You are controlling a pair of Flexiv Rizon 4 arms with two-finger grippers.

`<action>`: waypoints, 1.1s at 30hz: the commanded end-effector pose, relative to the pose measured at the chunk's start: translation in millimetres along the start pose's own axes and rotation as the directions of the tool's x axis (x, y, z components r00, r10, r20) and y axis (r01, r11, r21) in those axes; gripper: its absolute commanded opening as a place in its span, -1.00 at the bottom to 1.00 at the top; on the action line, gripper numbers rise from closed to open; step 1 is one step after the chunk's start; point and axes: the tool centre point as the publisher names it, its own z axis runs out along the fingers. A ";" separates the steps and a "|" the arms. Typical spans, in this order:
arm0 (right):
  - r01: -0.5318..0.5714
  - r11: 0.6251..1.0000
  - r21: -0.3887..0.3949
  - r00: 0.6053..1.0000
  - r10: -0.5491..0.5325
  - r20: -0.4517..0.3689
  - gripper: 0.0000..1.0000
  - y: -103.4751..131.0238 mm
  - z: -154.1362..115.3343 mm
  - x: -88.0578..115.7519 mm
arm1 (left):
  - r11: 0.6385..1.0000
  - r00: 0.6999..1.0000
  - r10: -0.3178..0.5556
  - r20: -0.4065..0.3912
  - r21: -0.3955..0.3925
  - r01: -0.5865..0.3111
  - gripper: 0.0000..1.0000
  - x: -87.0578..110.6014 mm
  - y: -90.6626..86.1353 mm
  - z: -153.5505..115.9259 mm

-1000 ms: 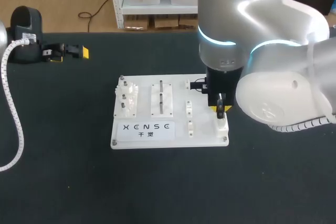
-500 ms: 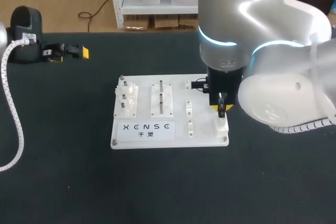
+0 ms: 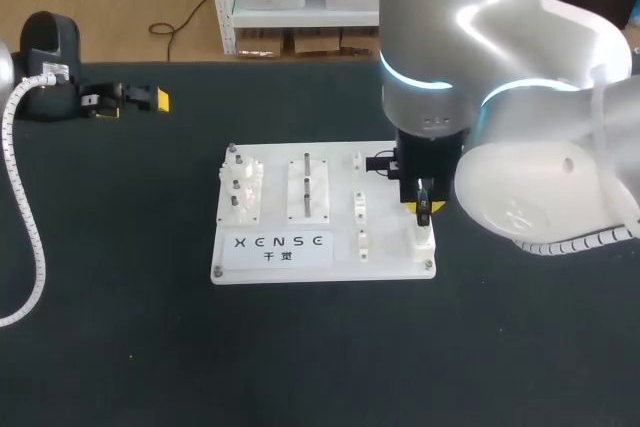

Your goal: Insert the USB connector, Ethernet cable, and multi-pin plug into their matching sockets one by one.

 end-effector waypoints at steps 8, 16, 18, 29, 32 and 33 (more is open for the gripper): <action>-0.002 1.000 0.002 1.000 0.002 -0.004 -1.00 -0.4 3.7 2.0 | 1.000 1.000 0.000 0.000 0.000 0.000 1.00 0.0 0.0 0.0; -0.004 1.000 -0.003 1.000 0.004 0.004 -1.00 -1.0 0.1 0.5 | 1.000 1.000 0.000 0.000 0.000 0.000 1.00 0.0 0.0 0.0; -0.005 1.000 -0.004 1.000 0.005 0.006 -1.00 -1.5 -1.4 0.3 | 1.000 1.000 0.000 0.000 0.000 0.000 1.00 0.0 0.0 0.0; -0.007 1.000 -0.006 1.000 0.007 0.007 -1.00 -2.1 -1.3 0.9 | 1.000 1.000 0.000 0.000 0.000 0.000 1.00 0.0 0.0 0.0; -0.008 1.000 -0.005 1.000 0.008 0.006 -1.00 -2.3 -0.6 1.1 | 1.000 1.000 0.000 0.000 0.000 0.000 1.00 0.0 0.0 0.0; -0.008 1.000 -0.005 1.000 0.008 0.006 -1.00 -2.4 -0.2 1.2 | 1.000 1.000 0.000 0.000 0.000 0.000 1.00 0.0 0.0 0.0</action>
